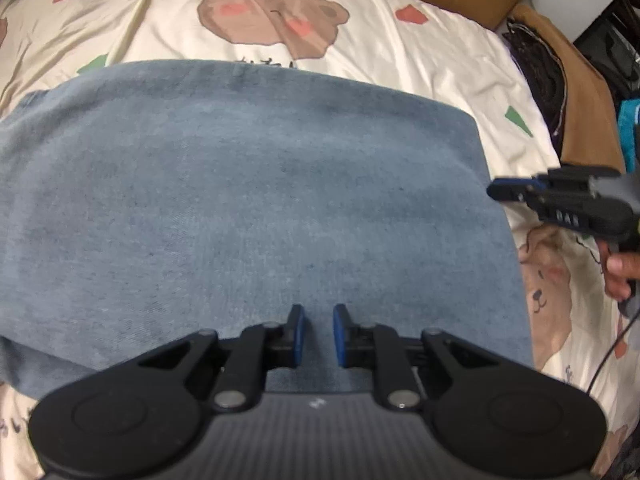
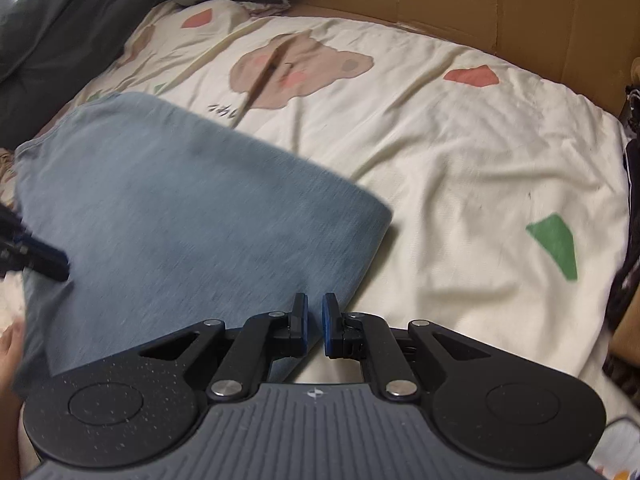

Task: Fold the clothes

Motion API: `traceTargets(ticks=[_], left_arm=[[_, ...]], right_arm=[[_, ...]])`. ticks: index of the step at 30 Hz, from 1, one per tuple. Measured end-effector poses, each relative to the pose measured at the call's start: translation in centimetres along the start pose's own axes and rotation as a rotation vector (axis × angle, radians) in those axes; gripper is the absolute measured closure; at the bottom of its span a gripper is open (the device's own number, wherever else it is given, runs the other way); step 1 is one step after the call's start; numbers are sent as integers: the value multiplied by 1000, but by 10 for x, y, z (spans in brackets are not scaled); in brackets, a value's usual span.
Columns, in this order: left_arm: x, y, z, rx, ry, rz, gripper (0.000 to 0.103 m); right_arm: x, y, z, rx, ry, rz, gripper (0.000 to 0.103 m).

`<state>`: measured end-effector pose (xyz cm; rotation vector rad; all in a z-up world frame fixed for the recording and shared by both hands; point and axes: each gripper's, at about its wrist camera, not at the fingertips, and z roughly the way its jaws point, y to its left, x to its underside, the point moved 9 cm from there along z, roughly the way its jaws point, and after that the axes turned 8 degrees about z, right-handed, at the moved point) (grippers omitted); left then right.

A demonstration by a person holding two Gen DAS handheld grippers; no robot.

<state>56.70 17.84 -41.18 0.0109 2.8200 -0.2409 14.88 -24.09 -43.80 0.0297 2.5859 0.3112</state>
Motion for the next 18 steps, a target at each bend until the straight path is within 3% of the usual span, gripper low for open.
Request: traceTargets(ticks=[6, 12, 18], left_arm=[[-7, -3, -20, -15, 0, -9, 87], [-9, -16, -20, 24, -36, -30, 87], [11, -26, -11, 45, -59, -42, 87]], right_arm=[[33, 19, -18, -66, 31, -46, 96], [64, 30, -33, -115, 87, -116, 95], [59, 46, -54, -146, 31, -116, 95]])
